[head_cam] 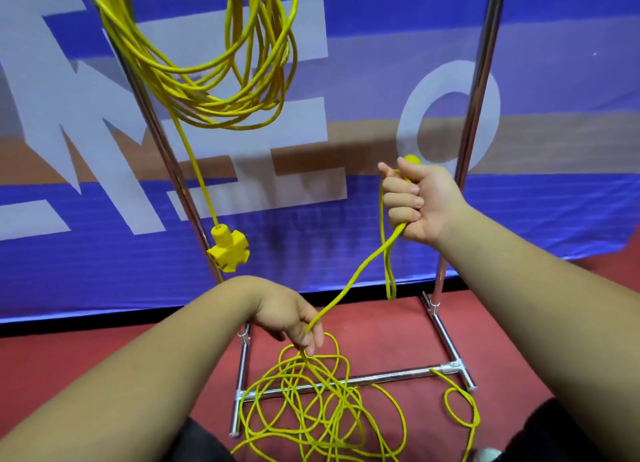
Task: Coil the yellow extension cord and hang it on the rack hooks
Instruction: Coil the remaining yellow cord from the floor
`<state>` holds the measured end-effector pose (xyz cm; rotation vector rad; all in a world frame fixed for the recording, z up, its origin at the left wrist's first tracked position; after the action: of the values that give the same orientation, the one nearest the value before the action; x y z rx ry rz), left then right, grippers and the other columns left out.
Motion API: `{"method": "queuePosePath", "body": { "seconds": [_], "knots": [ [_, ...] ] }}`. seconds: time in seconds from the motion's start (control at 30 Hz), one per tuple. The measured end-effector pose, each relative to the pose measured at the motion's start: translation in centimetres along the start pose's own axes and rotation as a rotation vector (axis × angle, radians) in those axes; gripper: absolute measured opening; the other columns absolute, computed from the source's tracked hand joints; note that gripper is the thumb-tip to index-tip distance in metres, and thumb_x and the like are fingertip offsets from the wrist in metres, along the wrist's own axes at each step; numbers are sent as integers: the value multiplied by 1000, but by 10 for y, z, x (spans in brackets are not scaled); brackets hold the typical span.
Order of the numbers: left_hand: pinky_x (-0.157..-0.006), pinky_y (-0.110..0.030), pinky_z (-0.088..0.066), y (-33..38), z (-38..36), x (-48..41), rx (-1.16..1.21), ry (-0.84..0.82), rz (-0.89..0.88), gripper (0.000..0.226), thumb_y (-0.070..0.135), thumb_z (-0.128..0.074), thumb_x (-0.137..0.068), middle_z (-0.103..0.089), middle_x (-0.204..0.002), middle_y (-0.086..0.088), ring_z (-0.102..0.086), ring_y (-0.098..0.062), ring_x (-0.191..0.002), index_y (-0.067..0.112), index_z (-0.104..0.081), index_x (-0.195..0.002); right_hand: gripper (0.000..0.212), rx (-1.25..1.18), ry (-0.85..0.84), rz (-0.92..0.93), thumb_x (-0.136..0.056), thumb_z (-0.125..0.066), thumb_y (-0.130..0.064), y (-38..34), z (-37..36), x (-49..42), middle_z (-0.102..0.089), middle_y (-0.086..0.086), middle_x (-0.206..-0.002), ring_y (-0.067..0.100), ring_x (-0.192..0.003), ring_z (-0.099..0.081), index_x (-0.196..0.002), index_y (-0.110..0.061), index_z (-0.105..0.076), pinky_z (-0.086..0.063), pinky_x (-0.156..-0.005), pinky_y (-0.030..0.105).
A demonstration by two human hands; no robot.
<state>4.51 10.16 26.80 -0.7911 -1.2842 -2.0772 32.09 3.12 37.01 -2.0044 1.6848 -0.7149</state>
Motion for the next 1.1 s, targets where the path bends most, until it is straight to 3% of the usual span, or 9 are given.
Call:
{"method": "queuePosePath", "body": {
  "seconds": [0.17, 0.27, 0.37, 0.5, 0.6, 0.67, 0.77, 0.93, 1.1],
  "knots": [
    [-86, -7, -43, 3, -14, -28, -193, -48, -3, 37, 2, -64, -100, -68, -112, 3, -60, 3, -94, 10, -65, -136, 26, 19, -232, -30, -107, -47, -35, 3, -28, -6, -24, -7, -52, 6, -34, -25, -105, -15, -63, -15, -33, 22],
    [-116, -30, -39, -4, -32, -44, -158, -208, -76, 43, -3, -61, -99, -56, -150, -13, -54, -16, -137, 2, -58, -141, 31, -74, -421, -127, -110, -41, -36, -1, -33, -11, -24, -7, -56, 8, -39, -24, -112, -11, -59, -19, -36, 24],
    [-120, -31, -35, -5, -39, -58, -180, -218, -132, 38, -1, -59, -102, -51, -155, -11, -42, -26, -149, -3, -59, -139, 39, -79, -500, -181, -114, -33, -41, -5, -27, -12, -27, -6, -57, 10, -41, -26, -119, -10, -57, -19, -39, 24],
    [-115, -34, -43, -5, -29, -53, -126, -136, -50, 30, 12, -64, -101, -70, -130, -8, -63, -18, -124, 5, -69, -130, 52, -94, -563, -243, -114, -26, -49, -17, -15, -12, -27, -5, -58, 11, -42, -28, -131, -8, -54, -17, -39, 22],
    [-93, -22, -50, 0, -6, -35, -26, -35, -32, 20, 16, -67, -101, -76, -96, -1, -66, -10, -94, 7, -73, -117, 55, -34, -576, -296, -114, -26, -51, -28, -5, -10, -26, -5, -58, 9, -41, -24, -139, -9, -53, -15, -39, 21],
    [-76, -23, -55, 3, 10, -23, 91, 142, 23, 10, 20, -70, -99, -75, -83, -3, -68, -14, -81, 12, -74, -105, 53, 87, -538, -331, -113, -34, -48, -30, 5, -6, -24, -6, -57, 7, -40, -21, -141, -9, -55, -13, -39, 20],
    [-54, -27, -58, 12, 27, -4, 301, 415, 117, 13, 22, -75, -96, -70, -76, -10, -73, -21, -69, 10, -70, -95, 48, 356, -372, -319, -108, -45, -45, -23, 13, -1, -19, -8, -56, 6, -39, -16, -132, -11, -69, -11, -39, 19],
    [-39, -16, -48, 28, 35, 14, 766, 790, 140, 22, 26, -76, -95, -65, -66, -7, -64, -6, -45, 5, -69, -94, 45, 717, -103, -307, -100, -51, -45, -1, 5, 5, -11, -5, -57, 8, -42, -4, -112, -10, -77, -5, -41, 18],
    [-37, -15, -48, 39, 33, 27, 1281, 764, -23, 21, 23, -68, -101, -58, -56, -1, -60, -6, -41, 7, -61, -89, 42, 967, -56, -320, -108, -49, -41, 35, 5, 0, -20, -1, -60, 12, -44, -11, -115, -9, -76, -12, -45, 23]
  ]
}}
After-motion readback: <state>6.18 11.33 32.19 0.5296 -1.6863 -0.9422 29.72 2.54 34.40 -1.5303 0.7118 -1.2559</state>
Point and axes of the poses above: each hand's wrist, its own x-axis away from the middle knuckle, its own z-axis out of the back of the hand, y = z × x, the point moved 1 cm from there along -x, towards the middle knuckle
